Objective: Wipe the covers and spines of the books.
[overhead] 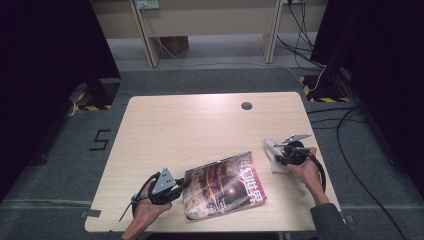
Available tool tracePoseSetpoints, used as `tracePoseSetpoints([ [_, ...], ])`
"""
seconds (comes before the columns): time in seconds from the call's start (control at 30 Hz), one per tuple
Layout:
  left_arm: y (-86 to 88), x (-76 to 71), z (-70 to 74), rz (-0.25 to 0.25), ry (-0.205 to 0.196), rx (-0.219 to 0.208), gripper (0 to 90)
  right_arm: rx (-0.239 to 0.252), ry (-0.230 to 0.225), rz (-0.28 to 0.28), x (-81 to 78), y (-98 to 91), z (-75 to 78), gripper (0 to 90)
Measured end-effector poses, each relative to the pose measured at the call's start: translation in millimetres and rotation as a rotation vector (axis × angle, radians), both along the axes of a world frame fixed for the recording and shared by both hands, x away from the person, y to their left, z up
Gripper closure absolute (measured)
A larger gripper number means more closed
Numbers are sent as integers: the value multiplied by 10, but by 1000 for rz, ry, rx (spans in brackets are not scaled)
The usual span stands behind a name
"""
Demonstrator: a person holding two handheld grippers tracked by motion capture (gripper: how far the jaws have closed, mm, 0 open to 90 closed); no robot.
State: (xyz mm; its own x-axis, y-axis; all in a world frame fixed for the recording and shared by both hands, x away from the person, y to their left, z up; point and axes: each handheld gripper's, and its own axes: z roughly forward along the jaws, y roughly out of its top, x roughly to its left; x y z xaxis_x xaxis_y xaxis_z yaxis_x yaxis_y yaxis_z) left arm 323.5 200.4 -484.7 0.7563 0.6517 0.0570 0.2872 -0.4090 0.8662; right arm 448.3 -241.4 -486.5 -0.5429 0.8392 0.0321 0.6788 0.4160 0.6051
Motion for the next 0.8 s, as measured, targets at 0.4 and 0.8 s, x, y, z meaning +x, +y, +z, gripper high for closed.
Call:
tracePoseSetpoints([
  [0.4, -53, 5, -29, 1, 1, 7, 838, 95, -121, 99, -117, 315, 409, 791],
  [0.8, -97, 11, -52, 7, -1, 6, 836, 131, -152, 279, -210, 965, 566, 789],
])
